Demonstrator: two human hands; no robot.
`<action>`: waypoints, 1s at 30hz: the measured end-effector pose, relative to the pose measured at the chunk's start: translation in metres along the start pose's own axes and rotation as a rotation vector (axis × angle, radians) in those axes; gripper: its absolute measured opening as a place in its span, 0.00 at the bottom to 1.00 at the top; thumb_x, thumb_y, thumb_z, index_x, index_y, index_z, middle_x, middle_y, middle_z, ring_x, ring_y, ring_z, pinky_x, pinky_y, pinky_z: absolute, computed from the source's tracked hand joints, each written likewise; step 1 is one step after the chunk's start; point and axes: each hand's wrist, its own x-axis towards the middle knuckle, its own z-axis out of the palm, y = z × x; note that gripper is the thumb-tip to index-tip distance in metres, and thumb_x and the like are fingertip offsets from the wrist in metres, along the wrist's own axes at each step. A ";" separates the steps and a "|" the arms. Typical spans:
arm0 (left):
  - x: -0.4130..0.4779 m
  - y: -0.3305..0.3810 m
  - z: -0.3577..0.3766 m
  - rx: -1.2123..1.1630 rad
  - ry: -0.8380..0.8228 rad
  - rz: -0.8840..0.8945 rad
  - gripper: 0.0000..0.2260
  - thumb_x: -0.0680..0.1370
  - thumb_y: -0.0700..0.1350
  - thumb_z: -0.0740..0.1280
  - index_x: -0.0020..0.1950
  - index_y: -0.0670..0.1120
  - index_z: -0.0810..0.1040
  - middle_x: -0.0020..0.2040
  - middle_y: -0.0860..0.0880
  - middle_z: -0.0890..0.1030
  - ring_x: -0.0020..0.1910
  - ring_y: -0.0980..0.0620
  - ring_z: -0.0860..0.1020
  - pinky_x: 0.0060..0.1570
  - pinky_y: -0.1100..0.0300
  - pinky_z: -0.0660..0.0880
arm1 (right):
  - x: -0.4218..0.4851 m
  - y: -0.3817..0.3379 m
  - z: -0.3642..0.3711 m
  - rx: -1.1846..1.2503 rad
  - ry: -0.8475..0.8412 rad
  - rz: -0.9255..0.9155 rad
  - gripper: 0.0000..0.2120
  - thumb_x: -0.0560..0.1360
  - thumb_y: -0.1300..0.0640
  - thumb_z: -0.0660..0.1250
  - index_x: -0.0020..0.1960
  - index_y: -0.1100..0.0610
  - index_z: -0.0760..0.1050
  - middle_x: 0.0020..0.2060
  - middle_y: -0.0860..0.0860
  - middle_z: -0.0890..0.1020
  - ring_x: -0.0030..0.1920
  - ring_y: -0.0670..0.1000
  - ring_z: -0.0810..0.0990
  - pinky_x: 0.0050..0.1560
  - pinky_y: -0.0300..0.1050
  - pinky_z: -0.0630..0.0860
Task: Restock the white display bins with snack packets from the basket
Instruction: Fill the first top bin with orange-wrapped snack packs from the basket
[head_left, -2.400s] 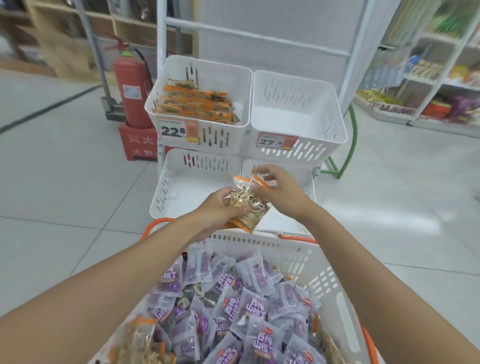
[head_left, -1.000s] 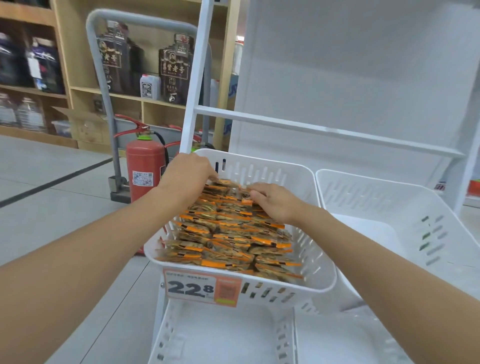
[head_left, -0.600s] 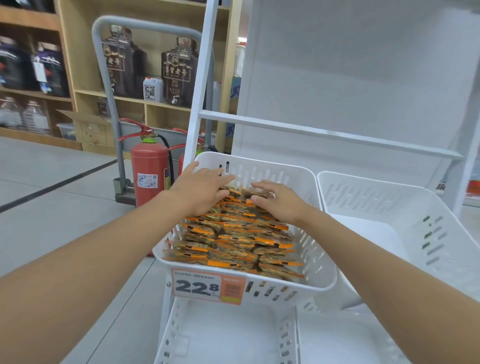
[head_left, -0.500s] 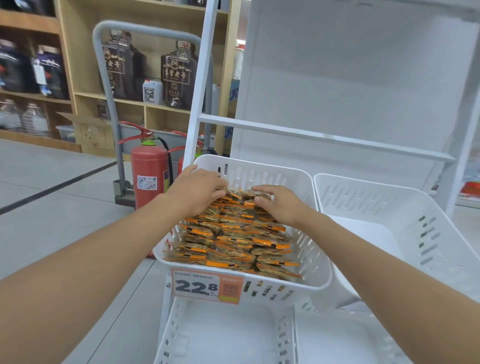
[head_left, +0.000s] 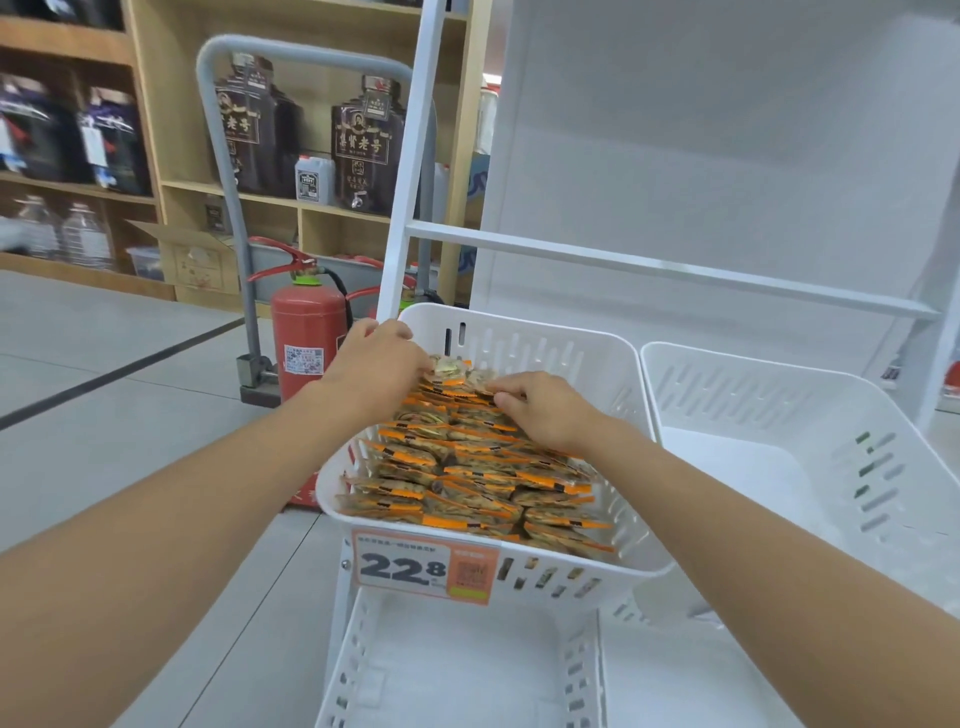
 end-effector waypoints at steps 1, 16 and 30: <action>0.000 0.000 0.001 -0.009 -0.014 0.006 0.17 0.81 0.41 0.62 0.66 0.58 0.76 0.64 0.52 0.76 0.71 0.50 0.64 0.68 0.50 0.58 | 0.001 -0.001 0.002 -0.002 -0.002 0.005 0.16 0.83 0.56 0.57 0.65 0.55 0.77 0.61 0.56 0.80 0.60 0.57 0.77 0.61 0.47 0.72; -0.093 0.063 -0.080 -0.558 0.057 -0.070 0.12 0.78 0.45 0.68 0.62 0.49 0.80 0.58 0.49 0.81 0.57 0.49 0.78 0.58 0.50 0.75 | -0.118 -0.033 -0.044 -0.018 0.293 -0.021 0.15 0.76 0.57 0.67 0.63 0.54 0.78 0.58 0.52 0.80 0.60 0.53 0.75 0.63 0.47 0.69; -0.354 0.250 -0.063 -0.891 -0.433 -0.026 0.04 0.77 0.46 0.71 0.49 0.48 0.81 0.49 0.52 0.81 0.47 0.50 0.80 0.44 0.58 0.75 | -0.482 0.012 0.022 -0.028 -0.308 0.355 0.17 0.75 0.58 0.69 0.63 0.56 0.77 0.63 0.53 0.77 0.60 0.52 0.76 0.57 0.38 0.68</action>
